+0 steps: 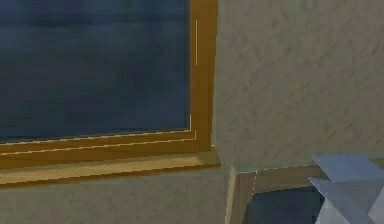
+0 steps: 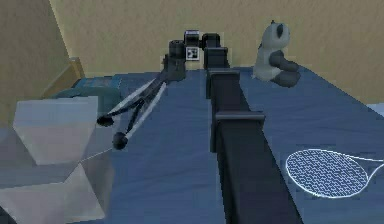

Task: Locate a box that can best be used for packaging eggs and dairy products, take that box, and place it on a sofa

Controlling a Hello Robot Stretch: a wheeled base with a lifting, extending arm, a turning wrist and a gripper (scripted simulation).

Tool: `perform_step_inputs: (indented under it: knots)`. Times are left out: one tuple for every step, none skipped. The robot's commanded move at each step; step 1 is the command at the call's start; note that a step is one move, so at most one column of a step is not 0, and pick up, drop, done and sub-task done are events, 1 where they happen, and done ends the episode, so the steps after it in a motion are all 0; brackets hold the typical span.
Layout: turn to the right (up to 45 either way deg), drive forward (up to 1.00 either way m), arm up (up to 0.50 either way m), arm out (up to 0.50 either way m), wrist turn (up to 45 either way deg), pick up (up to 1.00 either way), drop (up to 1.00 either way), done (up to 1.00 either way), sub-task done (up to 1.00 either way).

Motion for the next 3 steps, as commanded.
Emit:
perform_step_inputs:
  knots:
    - [0.0,0.00,0.00,-0.40,0.0,0.00,0.00,0.00,0.00]
    - [-45.0,0.00,0.00,0.00,0.0,0.00,0.00,0.00,0.00]
    - [-45.0,0.00,0.00,0.00,0.0,0.00,0.00,0.00,0.00]
